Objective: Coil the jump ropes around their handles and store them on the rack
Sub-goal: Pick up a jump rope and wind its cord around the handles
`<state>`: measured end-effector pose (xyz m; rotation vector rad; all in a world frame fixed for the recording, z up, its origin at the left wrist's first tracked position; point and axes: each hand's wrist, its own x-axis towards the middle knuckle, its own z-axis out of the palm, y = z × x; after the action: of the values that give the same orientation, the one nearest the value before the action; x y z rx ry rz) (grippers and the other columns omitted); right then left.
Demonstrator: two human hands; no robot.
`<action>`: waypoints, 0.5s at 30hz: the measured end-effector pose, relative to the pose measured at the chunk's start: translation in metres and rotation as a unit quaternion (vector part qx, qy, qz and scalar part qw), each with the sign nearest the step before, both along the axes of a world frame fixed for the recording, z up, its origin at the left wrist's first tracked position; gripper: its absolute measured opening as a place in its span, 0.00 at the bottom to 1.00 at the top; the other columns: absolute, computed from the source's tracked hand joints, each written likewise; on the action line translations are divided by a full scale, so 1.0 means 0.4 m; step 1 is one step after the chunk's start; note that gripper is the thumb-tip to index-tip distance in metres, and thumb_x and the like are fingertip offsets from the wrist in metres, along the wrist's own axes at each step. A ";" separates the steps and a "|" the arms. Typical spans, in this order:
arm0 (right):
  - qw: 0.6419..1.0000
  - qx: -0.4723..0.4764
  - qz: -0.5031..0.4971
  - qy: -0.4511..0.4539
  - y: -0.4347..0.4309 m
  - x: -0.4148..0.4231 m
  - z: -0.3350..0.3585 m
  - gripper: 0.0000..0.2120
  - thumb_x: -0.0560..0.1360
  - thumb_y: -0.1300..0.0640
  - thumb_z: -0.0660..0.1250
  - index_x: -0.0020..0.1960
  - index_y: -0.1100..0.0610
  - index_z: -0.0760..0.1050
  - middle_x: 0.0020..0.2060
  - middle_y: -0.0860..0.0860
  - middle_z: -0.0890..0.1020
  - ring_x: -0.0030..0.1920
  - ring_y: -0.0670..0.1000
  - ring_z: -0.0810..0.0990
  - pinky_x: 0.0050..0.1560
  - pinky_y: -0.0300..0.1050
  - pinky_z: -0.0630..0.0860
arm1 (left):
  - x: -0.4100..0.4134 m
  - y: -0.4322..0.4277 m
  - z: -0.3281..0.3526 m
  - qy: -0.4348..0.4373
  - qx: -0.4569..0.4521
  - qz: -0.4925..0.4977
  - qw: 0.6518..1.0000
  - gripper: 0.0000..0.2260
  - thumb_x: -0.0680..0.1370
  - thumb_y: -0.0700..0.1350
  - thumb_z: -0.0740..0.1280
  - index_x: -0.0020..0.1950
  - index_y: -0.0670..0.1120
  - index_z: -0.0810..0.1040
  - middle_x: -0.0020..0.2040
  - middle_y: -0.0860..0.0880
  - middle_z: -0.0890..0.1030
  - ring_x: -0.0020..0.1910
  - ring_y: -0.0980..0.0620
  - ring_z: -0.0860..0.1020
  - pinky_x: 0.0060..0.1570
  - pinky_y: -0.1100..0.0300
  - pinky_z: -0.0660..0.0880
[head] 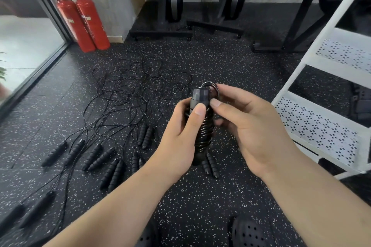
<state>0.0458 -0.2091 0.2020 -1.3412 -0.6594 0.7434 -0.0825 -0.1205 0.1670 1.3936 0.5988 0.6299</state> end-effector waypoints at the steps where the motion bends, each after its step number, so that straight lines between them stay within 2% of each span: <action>1: 1.000 0.001 -0.009 0.004 0.000 -0.004 -0.004 0.13 0.80 0.62 0.74 0.62 0.51 0.86 0.54 0.51 0.88 0.52 0.50 0.84 0.52 0.49 0.78 | 0.002 -0.004 0.006 -0.013 -0.028 0.005 1.000 0.19 0.83 0.60 0.63 0.68 0.50 0.77 0.53 0.47 0.86 0.49 0.49 0.84 0.50 0.51 0.83; 3: 1.000 -0.007 -0.005 0.024 0.004 -0.010 -0.007 0.12 0.79 0.60 0.75 0.61 0.52 0.86 0.47 0.49 0.86 0.45 0.48 0.83 0.46 0.48 0.78 | 0.006 -0.010 0.016 -0.039 -0.098 0.006 0.994 0.22 0.82 0.60 0.63 0.66 0.46 0.79 0.50 0.42 0.86 0.44 0.44 0.83 0.41 0.49 0.82; 5: 0.998 -0.009 0.038 0.058 0.006 -0.005 0.001 0.13 0.80 0.60 0.74 0.63 0.55 0.82 0.39 0.50 0.79 0.35 0.47 0.75 0.37 0.46 0.74 | 0.010 -0.008 0.018 -0.056 -0.165 -0.004 0.985 0.27 0.82 0.62 0.63 0.66 0.41 0.80 0.50 0.34 0.84 0.43 0.40 0.80 0.40 0.47 0.79; 6: 0.996 -0.008 0.058 0.063 0.007 -0.003 0.010 0.13 0.81 0.60 0.73 0.65 0.56 0.80 0.38 0.50 0.77 0.33 0.47 0.71 0.34 0.45 0.73 | 0.011 -0.005 0.019 -0.065 -0.199 -0.010 0.978 0.29 0.82 0.63 0.63 0.66 0.39 0.80 0.50 0.32 0.83 0.43 0.39 0.79 0.40 0.48 0.78; 8: 0.996 -0.020 0.074 0.043 0.007 -0.004 0.027 0.11 0.83 0.59 0.70 0.65 0.57 0.78 0.39 0.52 0.76 0.31 0.46 0.69 0.32 0.43 0.73 | 0.013 0.009 0.014 -0.089 -0.254 -0.018 0.963 0.30 0.83 0.64 0.61 0.65 0.37 0.80 0.50 0.33 0.81 0.42 0.42 0.78 0.38 0.50 0.76; 10: 0.997 -0.040 0.068 -0.003 0.006 -0.022 0.038 0.07 0.84 0.60 0.68 0.62 0.56 0.77 0.38 0.50 0.78 0.30 0.44 0.72 0.30 0.39 0.73 | 0.014 0.019 0.014 -0.097 -0.280 -0.005 0.955 0.27 0.84 0.64 0.61 0.62 0.42 0.83 0.51 0.37 0.81 0.41 0.43 0.79 0.38 0.50 0.76; 11: 0.996 -0.048 0.059 -0.048 0.005 -0.036 0.039 0.06 0.84 0.60 0.68 0.61 0.54 0.77 0.38 0.49 0.80 0.31 0.44 0.75 0.32 0.39 0.75 | 0.015 0.022 0.014 -0.087 -0.276 0.012 0.957 0.25 0.84 0.64 0.62 0.59 0.44 0.86 0.51 0.37 0.82 0.42 0.43 0.80 0.40 0.48 0.78; 13: 0.980 -0.062 0.044 -0.182 -0.002 -0.064 0.032 0.07 0.84 0.58 0.68 0.59 0.48 0.77 0.42 0.47 0.83 0.39 0.47 0.80 0.42 0.44 0.79 | 0.017 0.026 0.012 -0.044 -0.252 0.056 0.965 0.22 0.83 0.63 0.65 0.53 0.46 0.88 0.54 0.36 0.86 0.48 0.39 0.84 0.50 0.41 0.80; 14: 0.971 -0.067 0.040 -0.227 -0.007 -0.076 0.030 0.08 0.83 0.58 0.68 0.57 0.45 0.77 0.43 0.48 0.83 0.42 0.48 0.81 0.47 0.46 0.79 | 0.016 0.028 0.010 -0.027 -0.235 0.069 0.969 0.21 0.83 0.62 0.66 0.52 0.47 0.88 0.56 0.36 0.86 0.52 0.37 0.85 0.55 0.40 0.80; 15: 0.967 -0.069 0.039 -0.242 -0.011 -0.083 0.029 0.09 0.83 0.58 0.69 0.56 0.43 0.77 0.44 0.48 0.82 0.42 0.49 0.80 0.47 0.47 0.78 | 0.017 0.029 0.010 -0.017 -0.215 0.077 0.973 0.21 0.83 0.62 0.66 0.53 0.47 0.88 0.56 0.36 0.86 0.55 0.36 0.86 0.58 0.38 0.80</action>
<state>0.0125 -0.2136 0.2138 -1.6536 -1.0672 0.5298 -0.0757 -0.1091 0.1708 0.9344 0.7693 0.6021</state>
